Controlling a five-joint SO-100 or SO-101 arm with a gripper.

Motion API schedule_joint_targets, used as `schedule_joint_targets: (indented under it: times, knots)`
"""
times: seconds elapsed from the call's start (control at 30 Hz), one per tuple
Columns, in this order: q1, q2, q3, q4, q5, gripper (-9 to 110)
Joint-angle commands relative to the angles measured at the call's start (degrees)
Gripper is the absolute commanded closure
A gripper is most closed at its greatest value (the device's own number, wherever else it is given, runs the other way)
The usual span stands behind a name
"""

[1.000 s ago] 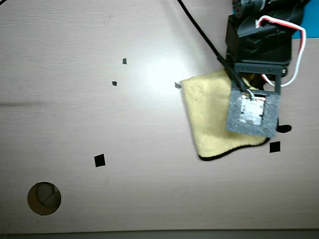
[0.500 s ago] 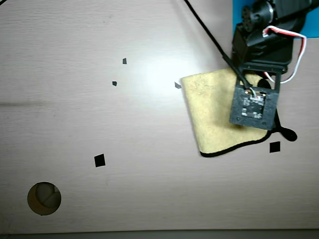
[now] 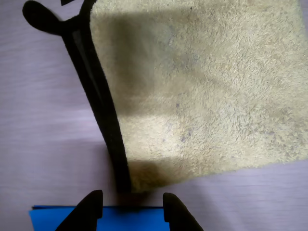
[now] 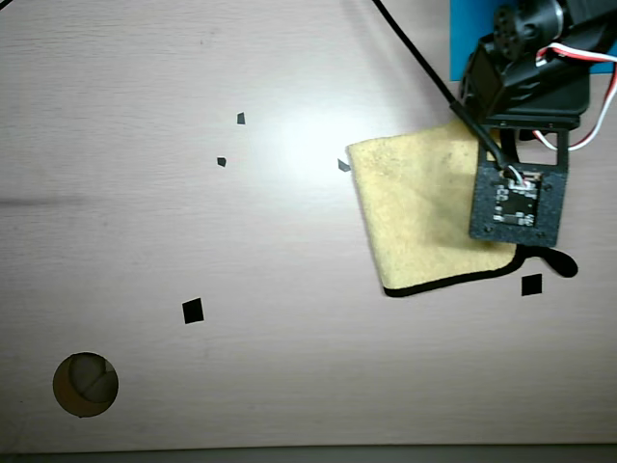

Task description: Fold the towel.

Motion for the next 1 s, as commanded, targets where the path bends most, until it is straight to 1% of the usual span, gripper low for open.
schedule_joint_targets:
  times: [0.0,0.17,0.47,0.63,0.97]
  knots:
    - [0.9,1.1,-7.2,2.6,-0.1,86]
    - [-0.5,2.0,-8.5,4.5,4.8,87]
    - [4.8,4.0,2.5,-0.7,10.5,89]
    - [5.6,4.0,5.3,-1.7,12.0,90]
    - [5.4,4.2,5.4,-1.7,12.6,90]
